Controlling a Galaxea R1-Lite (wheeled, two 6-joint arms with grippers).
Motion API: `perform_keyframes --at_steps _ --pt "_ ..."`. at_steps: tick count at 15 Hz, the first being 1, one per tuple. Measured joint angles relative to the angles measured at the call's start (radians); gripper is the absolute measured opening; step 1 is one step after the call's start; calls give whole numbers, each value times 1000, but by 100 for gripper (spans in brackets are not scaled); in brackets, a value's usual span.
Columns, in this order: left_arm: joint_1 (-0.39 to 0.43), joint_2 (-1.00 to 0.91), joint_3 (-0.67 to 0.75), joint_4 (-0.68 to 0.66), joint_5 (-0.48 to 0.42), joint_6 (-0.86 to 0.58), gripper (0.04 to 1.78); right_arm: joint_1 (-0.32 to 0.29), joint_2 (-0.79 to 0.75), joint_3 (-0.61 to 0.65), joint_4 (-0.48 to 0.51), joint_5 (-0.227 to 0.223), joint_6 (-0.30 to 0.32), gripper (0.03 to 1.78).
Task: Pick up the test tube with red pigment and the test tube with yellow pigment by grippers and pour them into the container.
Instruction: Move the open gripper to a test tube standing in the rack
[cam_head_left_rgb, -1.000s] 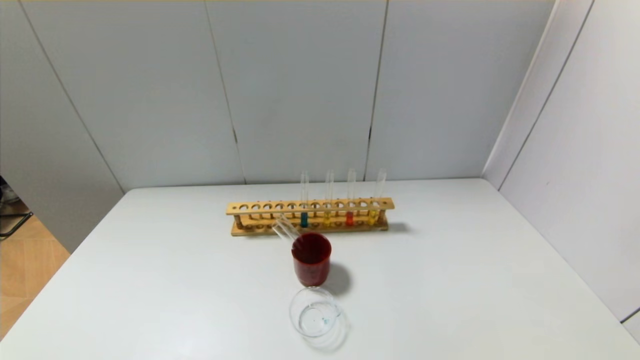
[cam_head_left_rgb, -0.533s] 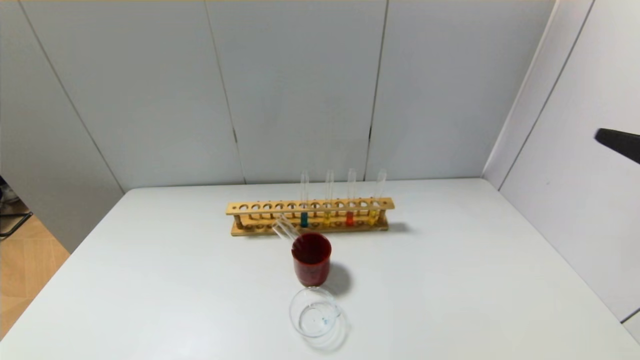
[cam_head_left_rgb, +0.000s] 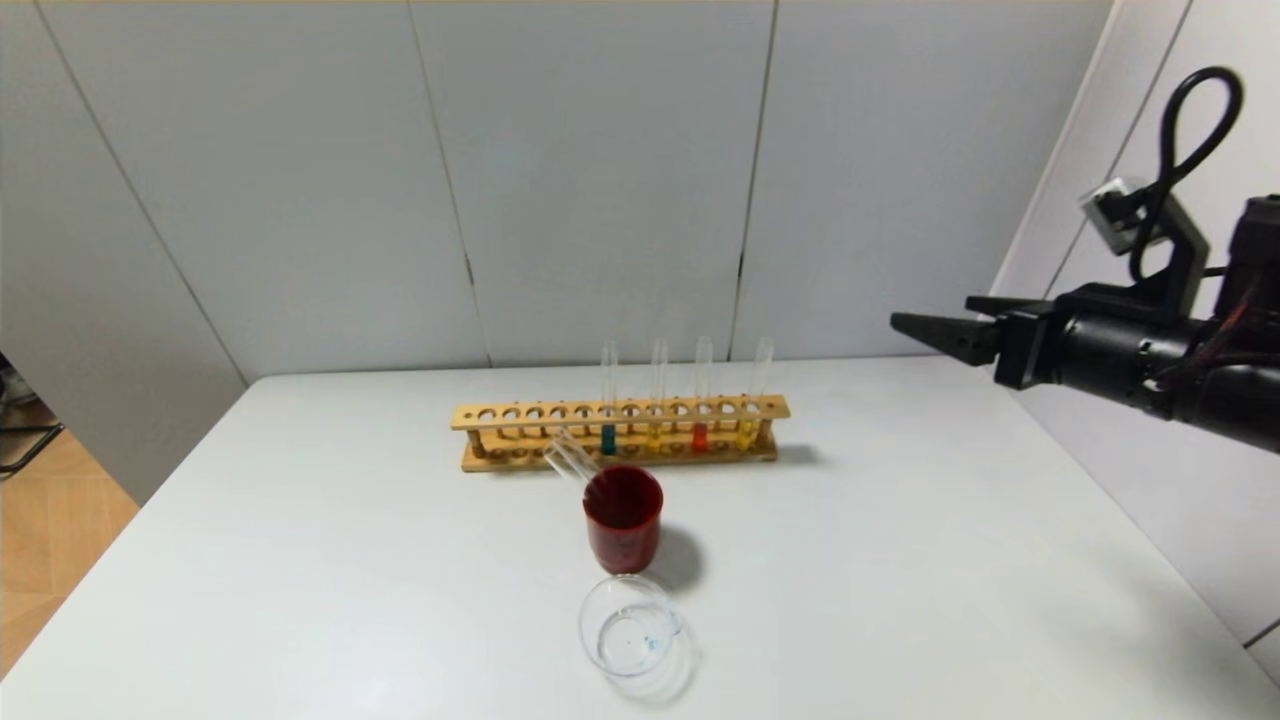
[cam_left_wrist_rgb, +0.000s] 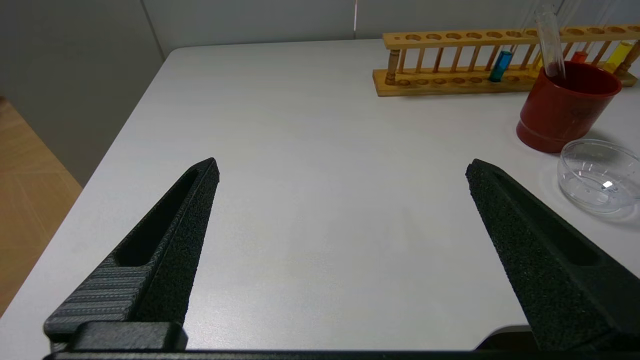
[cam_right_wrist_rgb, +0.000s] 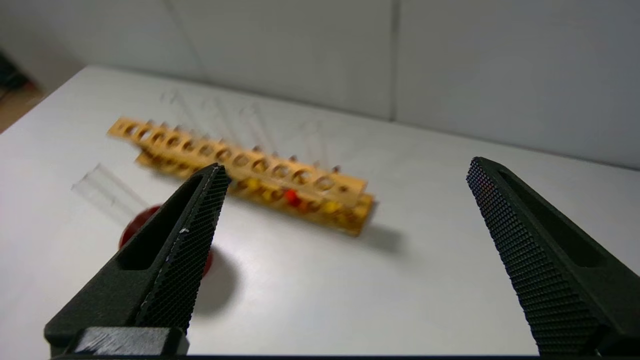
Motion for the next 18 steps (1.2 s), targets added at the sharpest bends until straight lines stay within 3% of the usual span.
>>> perform_keyframes --at_steps 2,7,11,18 --pt "0 0 0 0 0 0 175 19 94 9 -62 34 -36 175" --pt "0 0 0 0 0 0 175 54 271 29 -219 41 -103 175" --pt "0 0 0 0 0 0 175 80 372 -11 -251 41 -117 175" --pt "0 0 0 0 0 0 175 100 521 -198 -251 39 -113 175"
